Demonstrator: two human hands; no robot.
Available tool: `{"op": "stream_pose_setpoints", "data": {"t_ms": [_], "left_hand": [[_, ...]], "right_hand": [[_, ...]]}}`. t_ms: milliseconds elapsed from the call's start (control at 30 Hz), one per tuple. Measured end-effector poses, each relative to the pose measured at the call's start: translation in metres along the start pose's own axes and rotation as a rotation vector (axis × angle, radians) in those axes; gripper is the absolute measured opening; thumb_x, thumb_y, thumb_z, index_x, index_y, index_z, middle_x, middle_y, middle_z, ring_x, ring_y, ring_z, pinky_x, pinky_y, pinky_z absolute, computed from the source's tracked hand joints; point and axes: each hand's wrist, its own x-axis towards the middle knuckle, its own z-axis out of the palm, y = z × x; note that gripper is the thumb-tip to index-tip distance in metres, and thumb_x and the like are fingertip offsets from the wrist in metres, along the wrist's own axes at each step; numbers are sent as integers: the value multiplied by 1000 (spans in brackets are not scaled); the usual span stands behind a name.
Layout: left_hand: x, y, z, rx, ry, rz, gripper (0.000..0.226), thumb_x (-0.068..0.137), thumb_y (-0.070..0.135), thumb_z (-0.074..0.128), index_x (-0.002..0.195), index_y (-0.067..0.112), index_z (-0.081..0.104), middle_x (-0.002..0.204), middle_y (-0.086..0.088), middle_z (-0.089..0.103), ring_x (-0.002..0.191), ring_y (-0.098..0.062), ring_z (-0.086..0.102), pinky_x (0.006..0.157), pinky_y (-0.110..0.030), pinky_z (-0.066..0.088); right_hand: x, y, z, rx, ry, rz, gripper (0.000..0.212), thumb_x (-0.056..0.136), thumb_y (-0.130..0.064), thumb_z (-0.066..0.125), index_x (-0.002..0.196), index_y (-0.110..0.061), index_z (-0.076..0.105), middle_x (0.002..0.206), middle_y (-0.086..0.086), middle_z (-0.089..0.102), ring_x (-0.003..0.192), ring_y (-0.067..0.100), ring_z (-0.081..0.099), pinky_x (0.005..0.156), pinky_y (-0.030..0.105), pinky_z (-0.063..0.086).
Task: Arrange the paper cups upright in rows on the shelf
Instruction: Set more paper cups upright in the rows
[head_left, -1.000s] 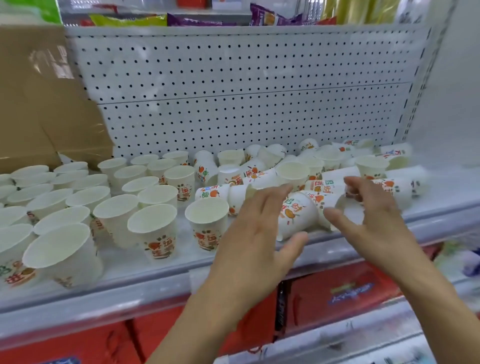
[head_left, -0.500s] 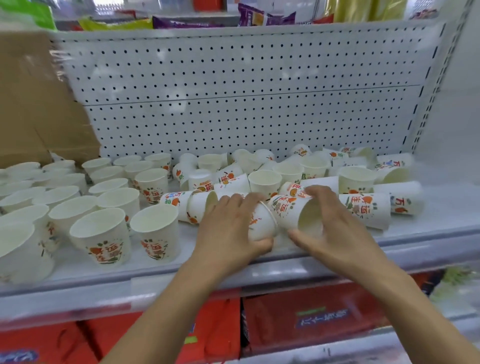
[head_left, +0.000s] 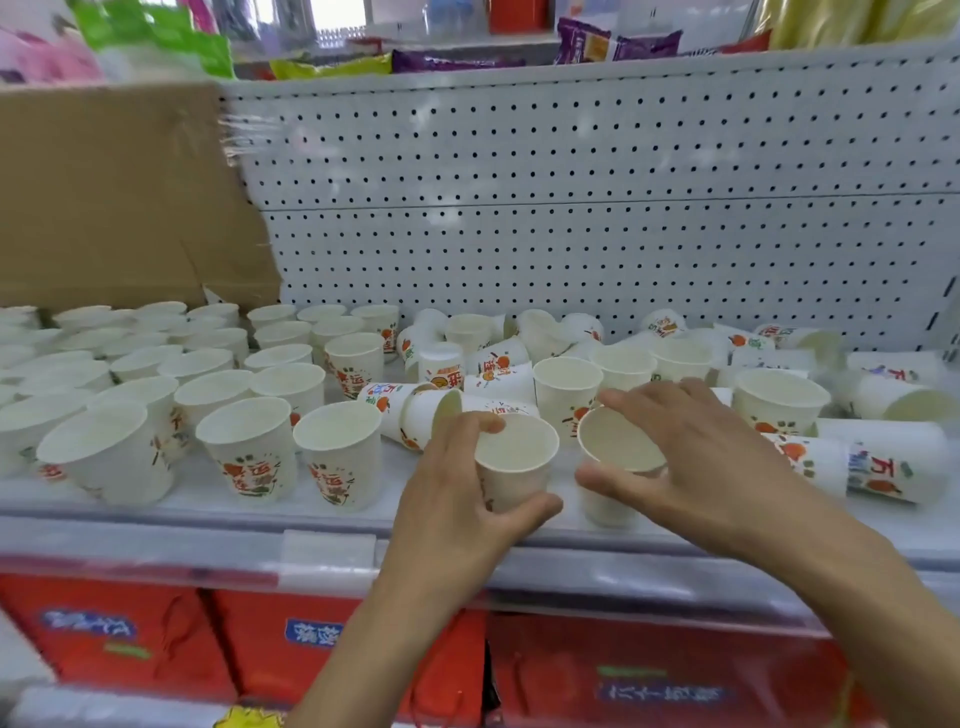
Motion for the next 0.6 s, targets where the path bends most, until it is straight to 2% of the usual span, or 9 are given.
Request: {"op": "stream_pose_setpoints", "data": {"t_ms": [67, 167, 233, 300, 367, 433, 500, 600], "left_hand": [[-4, 1, -3, 89, 29, 21, 67, 58, 58, 69, 115, 29, 49, 126, 12, 49, 117, -7, 47, 87, -6, 33], [-8, 4, -12, 211, 62, 86, 71, 59, 63, 64, 119, 26, 52, 132, 10, 47, 125, -11, 42, 100, -16, 31], [-5, 10, -27, 229, 78, 129, 67, 65, 65, 62, 121, 28, 53, 131, 13, 48, 125, -8, 42, 102, -23, 32], [6, 14, -52, 205, 101, 142, 55, 75, 63, 56, 121, 32, 54, 124, 19, 52, 118, 0, 44, 97, -19, 34], [28, 11, -84, 166, 94, 130, 41, 84, 54, 57, 118, 32, 57, 115, 21, 57, 107, 6, 50, 91, -11, 36], [62, -1, -116, 154, -28, 111, 27, 89, 35, 63, 117, 32, 60, 110, 21, 63, 102, 7, 56, 91, -10, 39], [100, -17, -137, 241, -280, 85, 31, 88, 22, 67, 116, 34, 62, 108, 21, 66, 102, 8, 58, 96, -20, 43], [144, -41, -137, 420, -647, 58, 44, 81, 21, 75, 120, 35, 62, 114, 23, 64, 103, 14, 53, 97, -21, 42]], "right_hand": [[3, 2, -1, -27, 1, -44, 86, 71, -78, 31, 146, -38, 28, 139, -15, 40, 126, 11, 28, 103, 30, 32], [8, 1, -3, -9, 4, -104, 85, 69, -80, 31, 145, -39, 32, 137, -18, 40, 124, 8, 26, 102, 27, 29], [13, 0, -6, 22, 30, -130, 84, 69, -84, 29, 141, -41, 37, 134, -21, 42, 122, 5, 27, 99, 25, 28], [22, -3, -13, 115, 59, -144, 81, 69, -87, 28, 136, -43, 43, 130, -23, 45, 121, 2, 29, 97, 24, 29], [37, -7, -21, 239, 54, -172, 72, 70, -80, 34, 130, -43, 51, 124, -23, 51, 118, 1, 38, 95, 24, 33], [60, -14, -26, 357, 40, -213, 56, 74, -67, 44, 121, -41, 59, 116, -23, 59, 106, -7, 49, 89, 15, 39], [88, -23, -26, 376, -19, -263, 35, 83, -52, 56, 113, -40, 66, 105, -23, 65, 95, -10, 55, 80, 10, 42], [128, -44, -18, 299, -172, -331, 23, 87, -32, 67, 109, -32, 71, 98, -21, 68, 87, -8, 60, 72, 11, 45]]}}
